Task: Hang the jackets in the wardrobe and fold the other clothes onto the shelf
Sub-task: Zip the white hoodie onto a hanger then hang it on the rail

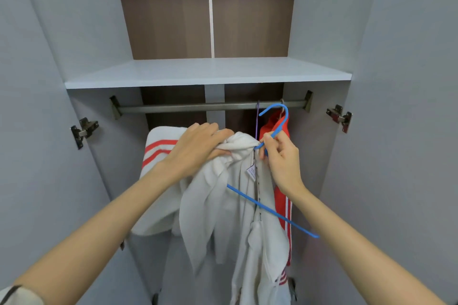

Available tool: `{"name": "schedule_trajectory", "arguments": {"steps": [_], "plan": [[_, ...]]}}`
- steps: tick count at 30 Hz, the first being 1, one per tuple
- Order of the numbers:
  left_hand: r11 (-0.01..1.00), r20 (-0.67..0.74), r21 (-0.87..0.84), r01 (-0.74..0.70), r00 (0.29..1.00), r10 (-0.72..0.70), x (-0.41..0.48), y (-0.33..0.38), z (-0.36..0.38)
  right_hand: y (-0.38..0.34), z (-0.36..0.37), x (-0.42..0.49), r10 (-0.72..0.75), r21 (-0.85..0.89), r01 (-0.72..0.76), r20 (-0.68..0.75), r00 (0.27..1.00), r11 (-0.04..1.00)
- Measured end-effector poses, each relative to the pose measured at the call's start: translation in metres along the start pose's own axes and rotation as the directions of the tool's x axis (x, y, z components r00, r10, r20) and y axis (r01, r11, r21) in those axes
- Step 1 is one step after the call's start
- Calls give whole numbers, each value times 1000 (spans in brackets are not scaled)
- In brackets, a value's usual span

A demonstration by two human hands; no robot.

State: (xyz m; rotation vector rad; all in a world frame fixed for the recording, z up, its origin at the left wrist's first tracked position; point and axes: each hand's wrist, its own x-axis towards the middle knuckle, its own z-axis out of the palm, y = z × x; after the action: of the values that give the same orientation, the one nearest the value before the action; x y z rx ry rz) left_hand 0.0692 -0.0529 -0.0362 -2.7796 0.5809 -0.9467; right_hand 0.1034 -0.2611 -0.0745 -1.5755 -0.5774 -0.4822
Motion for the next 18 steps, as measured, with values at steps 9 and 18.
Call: {"name": "schedule_trajectory", "arguments": {"steps": [9,18], "plan": [[910,-50,-220,351,928,-370,-19,-18,1,77,-11,-65,268,-158,-322,-291,918,933],[884,-138,-269,384,892,-430,-22,-19,-31,107,61,-84,380,-293,-287,343,859,912]]}}
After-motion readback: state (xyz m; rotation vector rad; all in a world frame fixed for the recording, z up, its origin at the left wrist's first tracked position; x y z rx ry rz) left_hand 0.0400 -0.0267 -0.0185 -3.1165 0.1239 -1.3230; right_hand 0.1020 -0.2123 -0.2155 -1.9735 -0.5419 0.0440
